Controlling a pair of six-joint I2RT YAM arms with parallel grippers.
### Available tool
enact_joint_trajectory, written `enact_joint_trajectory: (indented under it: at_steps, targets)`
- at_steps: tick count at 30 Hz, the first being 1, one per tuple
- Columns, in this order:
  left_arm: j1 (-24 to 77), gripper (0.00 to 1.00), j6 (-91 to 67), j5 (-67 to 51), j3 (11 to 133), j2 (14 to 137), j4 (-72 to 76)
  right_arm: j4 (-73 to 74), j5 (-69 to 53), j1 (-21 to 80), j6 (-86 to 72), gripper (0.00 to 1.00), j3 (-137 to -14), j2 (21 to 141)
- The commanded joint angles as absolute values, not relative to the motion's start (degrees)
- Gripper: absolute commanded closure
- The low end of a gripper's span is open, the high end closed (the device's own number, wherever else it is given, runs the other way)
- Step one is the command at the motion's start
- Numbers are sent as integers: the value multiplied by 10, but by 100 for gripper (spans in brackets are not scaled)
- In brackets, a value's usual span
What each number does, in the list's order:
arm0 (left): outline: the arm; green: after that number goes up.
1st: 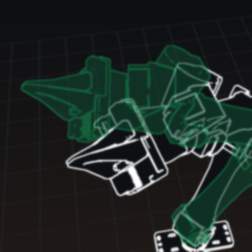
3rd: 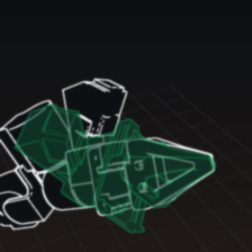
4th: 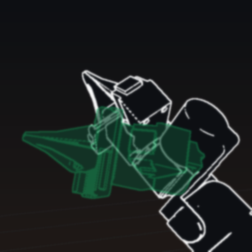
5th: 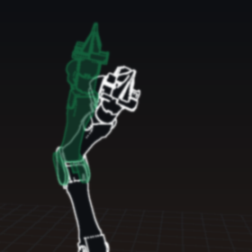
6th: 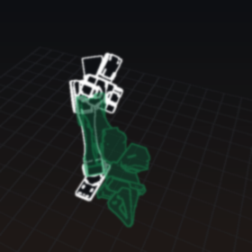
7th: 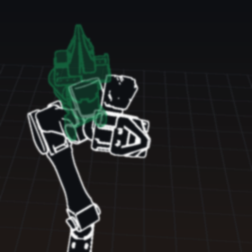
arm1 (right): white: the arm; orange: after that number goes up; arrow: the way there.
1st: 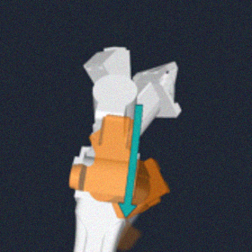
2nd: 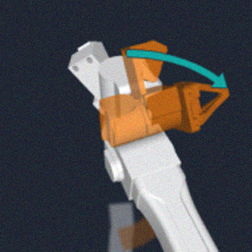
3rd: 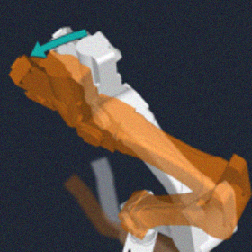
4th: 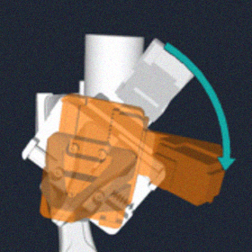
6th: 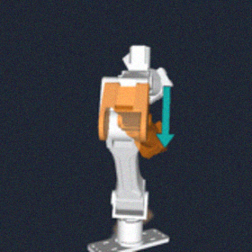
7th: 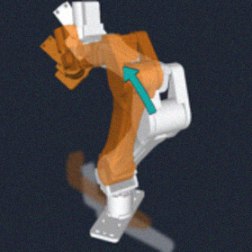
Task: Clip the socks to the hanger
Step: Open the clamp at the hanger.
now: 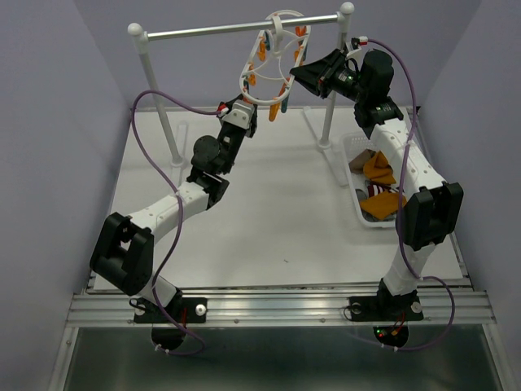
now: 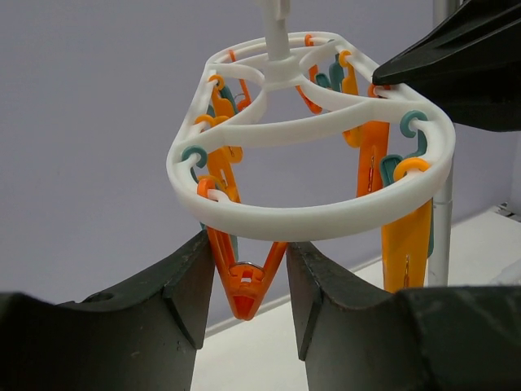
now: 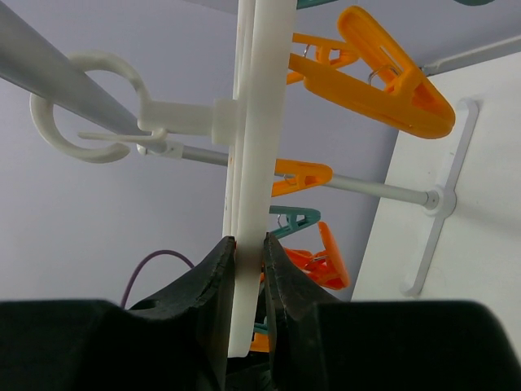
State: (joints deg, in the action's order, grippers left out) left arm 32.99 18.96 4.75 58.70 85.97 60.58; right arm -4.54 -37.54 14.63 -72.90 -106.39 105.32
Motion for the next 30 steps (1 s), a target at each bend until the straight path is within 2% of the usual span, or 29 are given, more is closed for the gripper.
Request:
enact_joint_trajectory:
  at_steps: [1,9,12,18,30]
  targets:
    - [329,50,184,64,621,831,633,-73,-420,150,-716,76,-1066,1025]
    - [327,49,178,71,626,838,643,-75,-417,150,-715,76,-1064,1023]
    - [327,39,177,71,628,839,643,-75,-418,150,-715,76,-1063,1023]
    - [327,31,182,66,627,841,650,-76,-417,150,-714,76,-1063,1023]
    - [327,62,178,69,630,841,655,-76,-419,150,-713,76,-1065,1027]
